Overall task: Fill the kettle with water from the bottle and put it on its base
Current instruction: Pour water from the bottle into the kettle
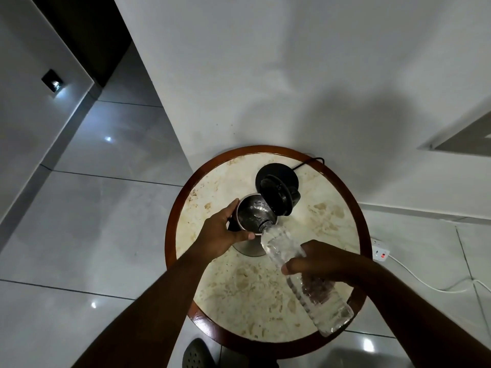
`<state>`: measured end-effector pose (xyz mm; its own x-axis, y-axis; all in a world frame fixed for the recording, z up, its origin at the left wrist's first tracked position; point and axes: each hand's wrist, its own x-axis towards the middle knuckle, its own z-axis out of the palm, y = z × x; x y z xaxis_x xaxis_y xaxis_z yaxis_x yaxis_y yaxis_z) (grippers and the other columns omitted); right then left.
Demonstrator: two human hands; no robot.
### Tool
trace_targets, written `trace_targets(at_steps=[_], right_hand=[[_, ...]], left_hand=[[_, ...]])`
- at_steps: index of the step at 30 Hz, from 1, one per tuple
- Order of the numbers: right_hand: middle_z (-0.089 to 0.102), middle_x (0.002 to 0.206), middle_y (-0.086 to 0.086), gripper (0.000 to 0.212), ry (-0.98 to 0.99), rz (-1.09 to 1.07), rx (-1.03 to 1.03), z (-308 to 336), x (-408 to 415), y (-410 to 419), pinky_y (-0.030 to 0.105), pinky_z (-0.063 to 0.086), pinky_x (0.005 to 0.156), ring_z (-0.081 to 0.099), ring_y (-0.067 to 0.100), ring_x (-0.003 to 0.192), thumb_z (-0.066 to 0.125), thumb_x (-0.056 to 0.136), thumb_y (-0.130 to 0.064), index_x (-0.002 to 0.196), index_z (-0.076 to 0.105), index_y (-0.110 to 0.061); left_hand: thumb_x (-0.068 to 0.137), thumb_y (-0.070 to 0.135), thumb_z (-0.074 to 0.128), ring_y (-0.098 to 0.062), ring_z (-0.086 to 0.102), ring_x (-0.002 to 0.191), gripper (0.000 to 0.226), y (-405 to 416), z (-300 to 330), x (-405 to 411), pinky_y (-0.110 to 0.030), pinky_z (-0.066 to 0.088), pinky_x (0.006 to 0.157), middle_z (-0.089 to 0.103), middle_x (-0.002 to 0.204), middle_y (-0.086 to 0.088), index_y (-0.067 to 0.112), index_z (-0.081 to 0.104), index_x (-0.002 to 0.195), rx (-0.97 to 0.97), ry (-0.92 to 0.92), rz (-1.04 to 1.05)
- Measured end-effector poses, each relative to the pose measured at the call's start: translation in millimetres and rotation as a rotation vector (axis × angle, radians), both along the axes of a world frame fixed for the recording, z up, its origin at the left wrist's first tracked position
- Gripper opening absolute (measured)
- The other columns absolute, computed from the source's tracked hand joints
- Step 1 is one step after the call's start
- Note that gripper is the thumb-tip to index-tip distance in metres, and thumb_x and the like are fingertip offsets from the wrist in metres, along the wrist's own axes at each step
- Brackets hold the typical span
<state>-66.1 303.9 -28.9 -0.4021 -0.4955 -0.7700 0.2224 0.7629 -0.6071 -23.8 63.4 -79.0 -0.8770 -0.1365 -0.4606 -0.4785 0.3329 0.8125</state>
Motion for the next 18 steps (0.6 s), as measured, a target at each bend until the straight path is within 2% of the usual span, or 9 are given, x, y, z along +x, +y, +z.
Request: trace_targets(at_steps=[2, 4, 8, 9, 11, 13, 15, 18], right_hand=[[0.065, 0.069, 0.002, 0.048, 0.007, 0.009, 0.009, -1.3, -0.6, 1.0, 0.029, 0.049, 0.063, 0.063, 0.013, 0.063, 0.071, 0.062, -0.054, 0.083, 0.068, -0.011], [0.067, 0.068, 0.002, 0.047, 0.016, 0.024, 0.014, -3.5, -0.9, 2.4, 0.027, 0.052, 0.062, 0.064, 0.012, 0.063, 0.072, 0.062, -0.054, 0.085, 0.068, -0.013], [0.071, 0.079, 0.013, 0.055, 0.046, 0.108, 0.020, -16.2, -2.4, 5.2, 0.036, 0.056, 0.072, 0.067, 0.020, 0.072, 0.074, 0.062, -0.054, 0.087, 0.065, -0.006], [0.069, 0.079, 0.009, 0.058, 0.066, 0.135, 0.037, -21.5, -2.3, 5.5, 0.035, 0.054, 0.071, 0.066, 0.019, 0.074, 0.074, 0.061, -0.055, 0.089, 0.063, -0.005], [0.066, 0.096, 0.002, 0.063, 0.112, 0.182, 0.093, -32.9, -1.9, 5.9, 0.033, 0.054, 0.079, 0.063, 0.016, 0.086, 0.076, 0.060, -0.055, 0.102, 0.058, -0.012], [0.059, 0.108, -0.003, 0.065, 0.153, 0.201, 0.122, -43.9, -1.5, 6.5, 0.027, 0.051, 0.079, 0.057, 0.012, 0.095, 0.078, 0.061, -0.053, 0.111, 0.053, -0.019], [0.056, 0.115, -0.005, 0.063, 0.172, 0.177, 0.110, -53.7, 1.6, 7.0, 0.021, 0.046, 0.075, 0.055, 0.011, 0.100, 0.080, 0.064, -0.048, 0.114, 0.050, -0.025], [0.052, 0.118, -0.009, 0.064, 0.182, 0.084, 0.082, -69.0, 11.1, 10.0, 0.017, 0.047, 0.072, 0.056, 0.015, 0.105, 0.081, 0.066, -0.038, 0.120, 0.048, -0.028]], left_hand=[[0.072, 0.022, 0.085, -0.021, 0.042, 0.136, 0.093, -0.5, -1.3, 0.5, -0.030, 0.041, 0.103, 0.049, 0.146, 0.002, 0.027, 0.033, 0.149, 0.007, -0.001, 0.002], [0.072, 0.022, 0.085, -0.022, 0.041, 0.137, 0.094, -1.0, -2.5, 0.4, -0.035, 0.041, 0.107, 0.049, 0.147, 0.002, 0.026, 0.032, 0.150, 0.013, -0.005, 0.004], [0.072, 0.021, 0.085, -0.021, 0.041, 0.137, 0.094, -0.5, -2.7, 0.0, -0.037, 0.041, 0.109, 0.049, 0.147, 0.002, 0.026, 0.033, 0.150, 0.042, -0.002, 0.017], [0.072, 0.020, 0.085, -0.021, 0.042, 0.137, 0.094, -0.1, -3.3, 0.2, -0.037, 0.041, 0.109, 0.049, 0.147, 0.001, 0.026, 0.033, 0.150, 0.049, -0.003, 0.022], [0.073, 0.019, 0.084, -0.020, 0.043, 0.136, 0.092, 0.6, -2.8, 0.8, -0.037, 0.042, 0.109, 0.050, 0.146, 0.002, 0.027, 0.033, 0.150, 0.061, -0.018, 0.029], [0.076, 0.022, 0.082, -0.021, 0.044, 0.135, 0.084, 2.3, -0.7, 2.2, -0.037, 0.044, 0.106, 0.050, 0.145, 0.004, 0.030, 0.037, 0.146, 0.072, -0.021, 0.025], [0.076, 0.035, 0.081, -0.024, 0.043, 0.136, 0.080, 9.2, 2.8, 10.4, -0.035, 0.043, 0.103, 0.047, 0.145, 0.006, 0.035, 0.037, 0.143, 0.077, -0.031, 0.089], [0.056, 0.077, 0.071, -0.031, 0.036, 0.141, 0.122, 29.4, 0.1, 41.0, -0.043, 0.038, 0.108, 0.033, 0.157, -0.008, 0.027, 0.017, 0.153, -0.002, -0.289, 0.252]])
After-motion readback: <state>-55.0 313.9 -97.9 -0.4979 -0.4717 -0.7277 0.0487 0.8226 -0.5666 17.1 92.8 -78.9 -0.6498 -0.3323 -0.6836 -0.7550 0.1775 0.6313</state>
